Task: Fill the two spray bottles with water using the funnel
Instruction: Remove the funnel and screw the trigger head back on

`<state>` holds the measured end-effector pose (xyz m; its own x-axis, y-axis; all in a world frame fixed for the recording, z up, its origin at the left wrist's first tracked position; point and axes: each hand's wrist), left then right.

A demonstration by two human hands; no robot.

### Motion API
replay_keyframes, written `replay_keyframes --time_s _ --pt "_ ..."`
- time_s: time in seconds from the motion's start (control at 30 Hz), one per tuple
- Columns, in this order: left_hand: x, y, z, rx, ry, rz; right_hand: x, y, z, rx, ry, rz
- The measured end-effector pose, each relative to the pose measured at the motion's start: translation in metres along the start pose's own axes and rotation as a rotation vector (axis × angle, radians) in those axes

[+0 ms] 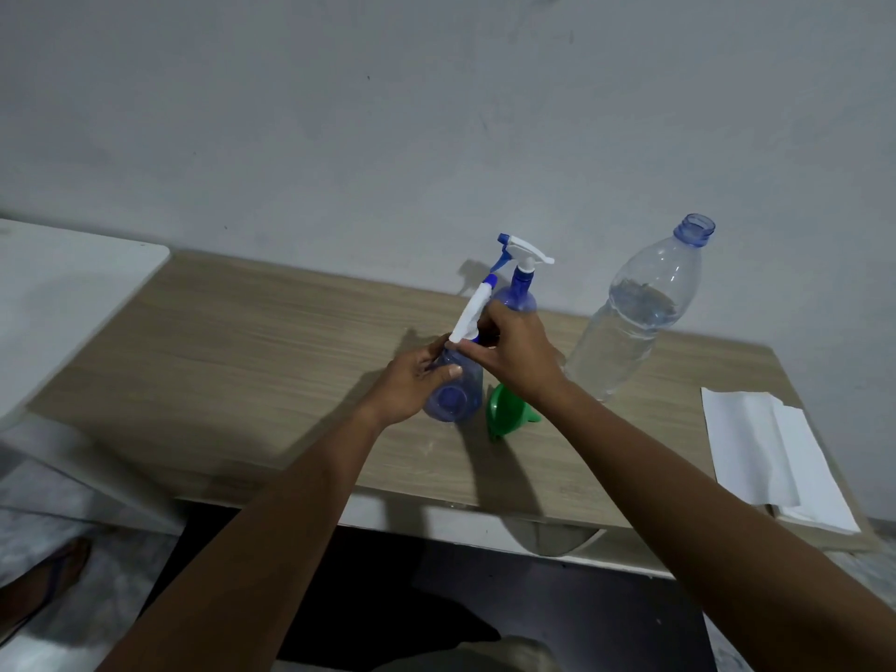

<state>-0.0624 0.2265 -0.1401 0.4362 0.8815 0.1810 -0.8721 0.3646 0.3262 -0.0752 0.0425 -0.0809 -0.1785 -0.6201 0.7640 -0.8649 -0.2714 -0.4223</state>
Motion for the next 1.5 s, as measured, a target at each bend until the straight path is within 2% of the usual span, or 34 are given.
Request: replay_keyframes --time_s 0.1,0.23,0.3,0.4,0.5,0.67,0.77,0.87,1.03,1.2,1.3,1.37,1.5 --pt "0.000 0.000 0.000 -0.006 -0.010 0.020 0.002 0.003 -0.001 -0.038 -0.086 -0.008" --pt "0.000 0.001 0.000 -0.012 -0.005 0.012 0.009 0.011 0.005 -0.179 -0.495 0.025" --pt "-0.001 0.002 0.002 -0.004 0.012 0.006 0.016 0.010 0.007 -0.250 -0.661 -0.060" --pt "-0.001 0.004 0.006 -0.012 0.019 -0.016 0.024 0.006 0.007 -0.257 -0.758 -0.194" --pt "-0.001 0.004 0.006 -0.026 0.008 -0.015 0.020 0.004 0.005 -0.236 -0.696 -0.214" --pt "-0.001 0.005 0.007 -0.010 0.003 0.005 0.009 0.005 0.003 -0.244 -0.608 -0.088" --pt "-0.002 0.005 0.007 -0.026 -0.001 0.008 -0.002 0.005 -0.005 -0.220 -0.501 0.047" --pt "-0.003 0.006 0.008 -0.040 0.012 -0.002 -0.007 0.010 -0.003 -0.237 -0.525 0.108" --pt "-0.003 0.006 0.009 -0.040 0.025 -0.019 0.006 0.018 0.005 -0.296 -0.725 0.077" --pt "-0.001 0.006 0.007 -0.022 0.022 -0.025 0.011 0.011 0.012 -0.258 -0.738 -0.052" --pt "-0.002 0.007 0.008 -0.023 0.038 -0.018 0.009 0.009 0.010 -0.219 -0.654 -0.140" --pt "-0.003 0.006 0.008 -0.030 0.030 -0.018 0.008 0.009 0.007 -0.222 -0.612 -0.124" --pt "-0.004 0.005 0.006 -0.016 0.038 -0.016 0.000 0.007 -0.001 -0.233 -0.526 0.031"
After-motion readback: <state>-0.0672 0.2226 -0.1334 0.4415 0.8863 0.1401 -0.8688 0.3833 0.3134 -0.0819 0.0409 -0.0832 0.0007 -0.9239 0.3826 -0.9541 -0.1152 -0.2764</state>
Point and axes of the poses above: each hand's wrist, its own y-axis away from the middle knuckle, its own x-axis out of the back of the hand, z = x × y, and after that the axes turned 15 degrees about x, right-handed
